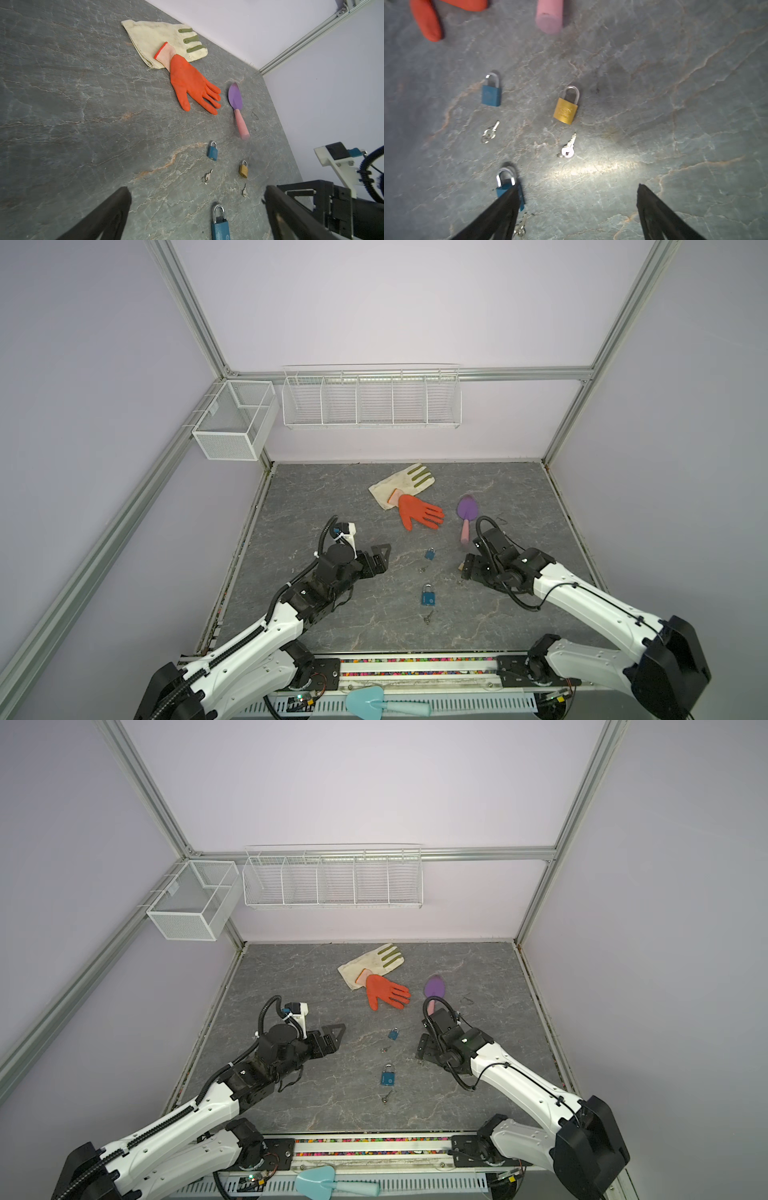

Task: Unlock with the key
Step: 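Move the right gripper over the silver key while the left gripper advances toward the padlocks, then lower the right gripper onto the silver key beside the gold padlock and close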

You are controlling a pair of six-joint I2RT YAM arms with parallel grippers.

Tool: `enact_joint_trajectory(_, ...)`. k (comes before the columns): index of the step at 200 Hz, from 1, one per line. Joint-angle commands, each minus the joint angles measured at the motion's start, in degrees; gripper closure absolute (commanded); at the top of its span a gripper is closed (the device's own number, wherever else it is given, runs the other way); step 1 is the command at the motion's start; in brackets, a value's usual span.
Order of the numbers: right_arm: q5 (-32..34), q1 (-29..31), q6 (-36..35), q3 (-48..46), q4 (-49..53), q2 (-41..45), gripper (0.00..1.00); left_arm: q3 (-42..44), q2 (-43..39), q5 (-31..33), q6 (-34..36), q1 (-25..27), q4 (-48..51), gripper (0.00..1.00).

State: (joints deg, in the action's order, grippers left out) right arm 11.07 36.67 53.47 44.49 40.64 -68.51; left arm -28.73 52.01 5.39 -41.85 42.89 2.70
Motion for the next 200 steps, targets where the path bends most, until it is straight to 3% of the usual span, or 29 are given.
enact_joint_trajectory(1,3.6,2.6,7.7,-0.3,1.3,-2.9,0.1,-1.2,1.4,2.1,-1.3,2.0,-3.3,0.0)
enact_joint_trajectory(60,6.8,4.0,14.7,0.6,-2.3,-9.0,0.08,-1.2,4.2,1.8,-2.1,3.8,-6.3,0.0)
enact_joint_trajectory(200,10.8,7.9,16.1,3.6,-0.9,-18.8,0.02,-1.9,6.6,1.2,-2.9,4.5,-5.3,0.0)
